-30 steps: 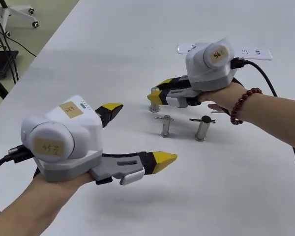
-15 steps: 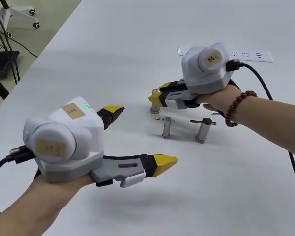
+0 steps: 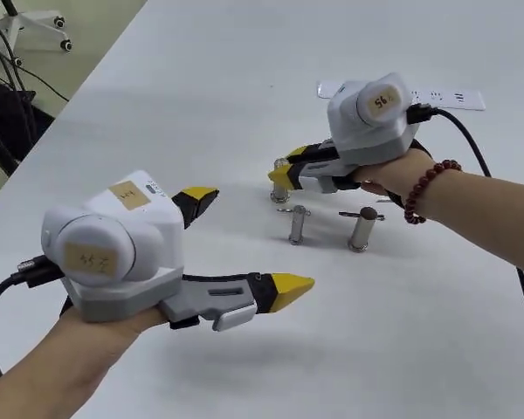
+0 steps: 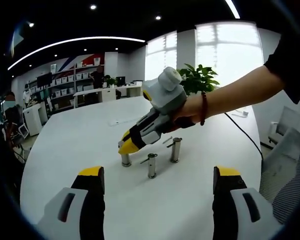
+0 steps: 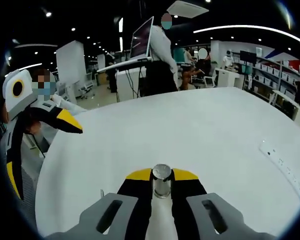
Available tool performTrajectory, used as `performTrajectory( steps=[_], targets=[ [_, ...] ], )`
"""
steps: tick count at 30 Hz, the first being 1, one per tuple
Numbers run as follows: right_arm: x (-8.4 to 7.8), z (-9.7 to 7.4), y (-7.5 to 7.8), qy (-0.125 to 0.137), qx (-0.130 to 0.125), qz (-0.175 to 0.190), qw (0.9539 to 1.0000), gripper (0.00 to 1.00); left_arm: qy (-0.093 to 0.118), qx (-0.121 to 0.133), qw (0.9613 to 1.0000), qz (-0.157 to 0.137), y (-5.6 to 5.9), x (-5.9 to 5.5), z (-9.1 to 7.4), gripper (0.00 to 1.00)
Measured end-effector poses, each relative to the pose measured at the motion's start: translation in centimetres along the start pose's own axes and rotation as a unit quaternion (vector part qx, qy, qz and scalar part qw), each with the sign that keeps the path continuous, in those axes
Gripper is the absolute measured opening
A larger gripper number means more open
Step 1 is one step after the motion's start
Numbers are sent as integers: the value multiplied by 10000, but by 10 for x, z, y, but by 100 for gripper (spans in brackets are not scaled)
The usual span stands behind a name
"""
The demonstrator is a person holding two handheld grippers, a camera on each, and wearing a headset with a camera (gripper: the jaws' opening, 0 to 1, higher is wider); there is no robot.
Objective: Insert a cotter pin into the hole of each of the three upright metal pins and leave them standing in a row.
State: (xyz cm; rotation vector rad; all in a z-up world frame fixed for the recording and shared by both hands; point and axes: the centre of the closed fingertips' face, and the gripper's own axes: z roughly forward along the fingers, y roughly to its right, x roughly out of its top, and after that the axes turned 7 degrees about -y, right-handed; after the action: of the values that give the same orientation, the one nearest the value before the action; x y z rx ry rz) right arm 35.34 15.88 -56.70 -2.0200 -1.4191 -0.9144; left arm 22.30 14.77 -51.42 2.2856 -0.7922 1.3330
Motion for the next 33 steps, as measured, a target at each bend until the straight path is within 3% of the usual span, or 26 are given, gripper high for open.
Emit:
performTrajectory(
  steps=[14, 33],
  targets=[
    [-20, -32, 9, -176, -117, -112, 9997, 8, 30, 36, 10000, 19, -1, 2, 0, 90],
    [-48, -81, 18, -256, -427, 109, 9987, 8, 19, -30, 10000, 54, 5, 5, 0, 90]
  ],
)
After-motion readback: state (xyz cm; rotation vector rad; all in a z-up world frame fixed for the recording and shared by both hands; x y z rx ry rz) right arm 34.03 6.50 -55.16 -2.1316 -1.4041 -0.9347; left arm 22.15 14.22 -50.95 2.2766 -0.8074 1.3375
